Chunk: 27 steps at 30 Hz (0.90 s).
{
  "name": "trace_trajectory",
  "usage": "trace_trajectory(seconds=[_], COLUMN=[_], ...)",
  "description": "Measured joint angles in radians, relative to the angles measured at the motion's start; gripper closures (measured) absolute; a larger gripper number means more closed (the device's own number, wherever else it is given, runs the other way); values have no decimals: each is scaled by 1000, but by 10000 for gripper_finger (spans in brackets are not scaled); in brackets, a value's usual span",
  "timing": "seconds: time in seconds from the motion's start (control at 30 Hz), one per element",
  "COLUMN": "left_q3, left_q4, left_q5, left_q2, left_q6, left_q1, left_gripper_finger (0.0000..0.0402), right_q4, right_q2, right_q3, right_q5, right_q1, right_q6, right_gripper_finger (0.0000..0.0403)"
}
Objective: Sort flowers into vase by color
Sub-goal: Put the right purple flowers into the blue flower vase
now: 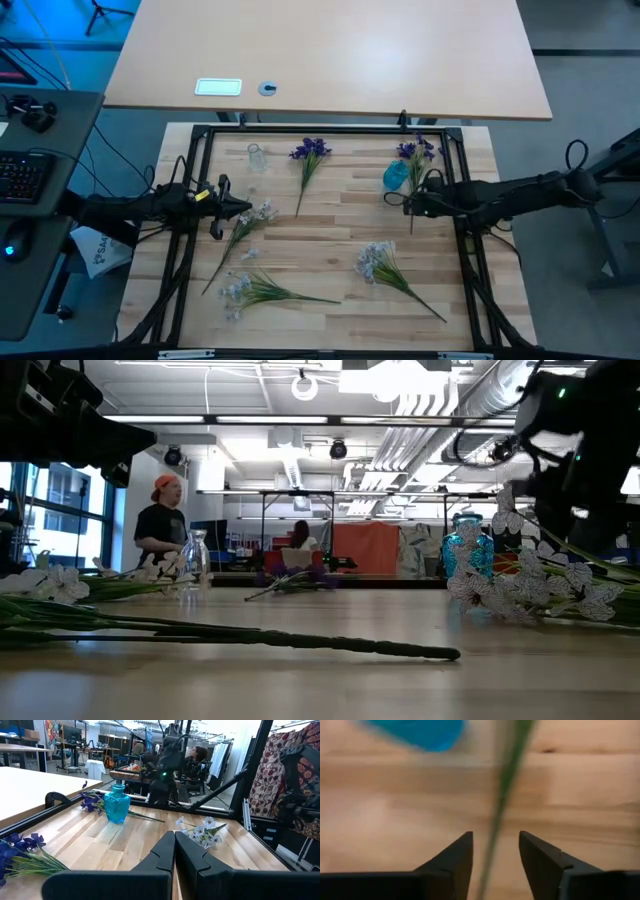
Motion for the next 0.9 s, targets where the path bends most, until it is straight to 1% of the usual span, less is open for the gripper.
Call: trace_trajectory(seconds=[0.13, 0.3, 0.4, 0.57, 0.67, 0.83, 0.9], left_q3=[0, 0, 0, 0, 0, 0, 0], left_q4=[0, 0, 0, 0, 0, 0, 0], left_q5=[0, 0, 0, 0, 0, 0, 0], left_q2=[0, 0, 0, 0, 0, 0, 0], left_q6=[0, 0, 0, 0, 0, 0, 0], left_q1=[0, 0, 0, 0, 0, 0, 0], left_gripper_finger=[401, 402, 401, 401, 402, 401, 401], right_q4=[23, 99, 130, 221, 225, 234, 243], right_q2=[48, 123, 165, 229, 274, 351, 372], right_q3=[-13, -13, -14, -14, -14, -9, -8], right_q5=[-14, 6, 9, -1, -9, 19, 25], right_q1=[-78, -129, -150, -168, -171, -170, -169], right_q6=[-53, -134, -144, -199, -207, -203, -215], right_gripper_finger=[221, 219, 219, 219, 219, 220, 227])
